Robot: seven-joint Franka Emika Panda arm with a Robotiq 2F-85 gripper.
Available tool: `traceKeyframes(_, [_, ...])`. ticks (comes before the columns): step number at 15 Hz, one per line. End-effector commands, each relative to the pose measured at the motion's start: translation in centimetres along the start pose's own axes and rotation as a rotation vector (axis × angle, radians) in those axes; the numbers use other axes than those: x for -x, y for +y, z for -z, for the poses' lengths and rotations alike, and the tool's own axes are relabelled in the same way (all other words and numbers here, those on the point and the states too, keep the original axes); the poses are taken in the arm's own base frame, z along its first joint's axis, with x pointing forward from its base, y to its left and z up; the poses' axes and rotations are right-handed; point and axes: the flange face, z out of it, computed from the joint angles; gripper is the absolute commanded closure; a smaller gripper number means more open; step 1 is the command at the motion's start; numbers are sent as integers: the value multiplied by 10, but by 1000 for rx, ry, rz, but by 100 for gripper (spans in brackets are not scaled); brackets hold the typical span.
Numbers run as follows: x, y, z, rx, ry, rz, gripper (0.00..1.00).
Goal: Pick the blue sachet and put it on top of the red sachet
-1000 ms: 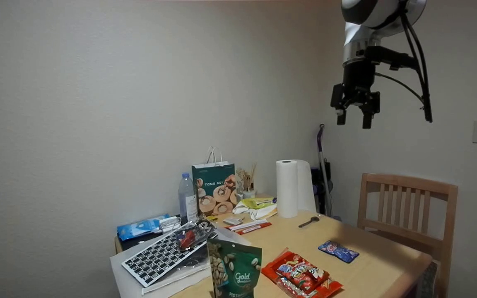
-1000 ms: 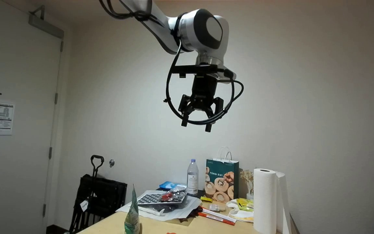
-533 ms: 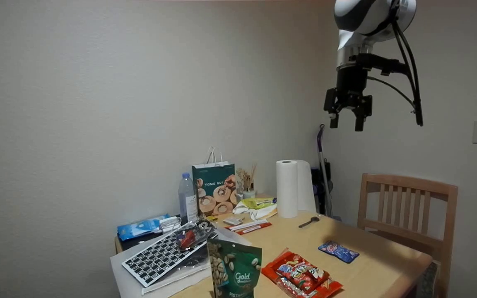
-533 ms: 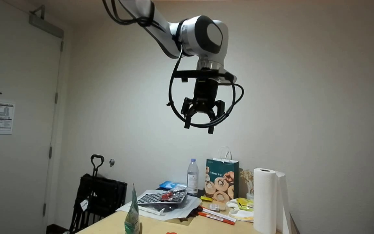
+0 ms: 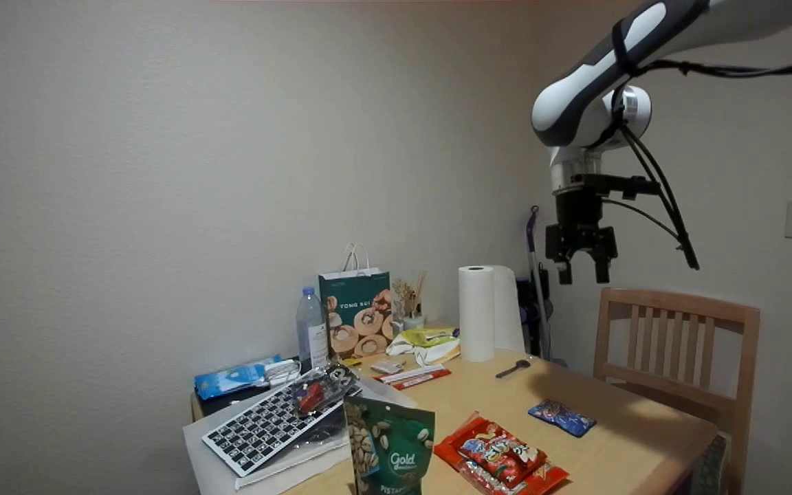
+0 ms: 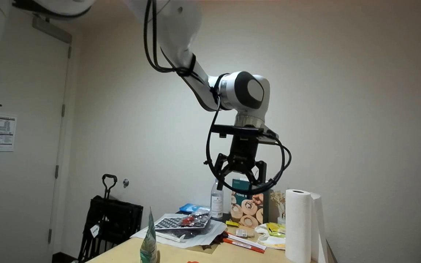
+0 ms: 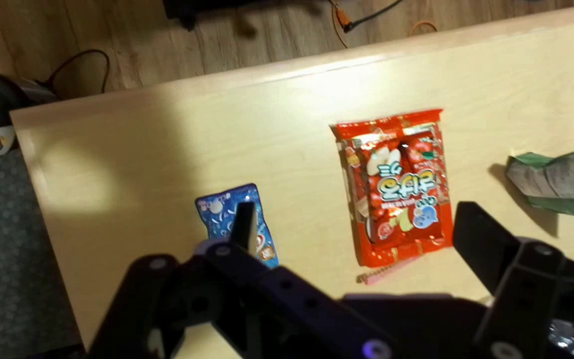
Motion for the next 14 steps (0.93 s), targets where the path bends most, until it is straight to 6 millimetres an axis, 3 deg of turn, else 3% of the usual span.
traceKeyframes(1, [-4,5,-8,2,-16,-8,0])
traceKeyframes(6, [-5,-1,-3,5,-5,3,0])
traceKeyframes(14, [-57,18,-102,88,-110,-47,0])
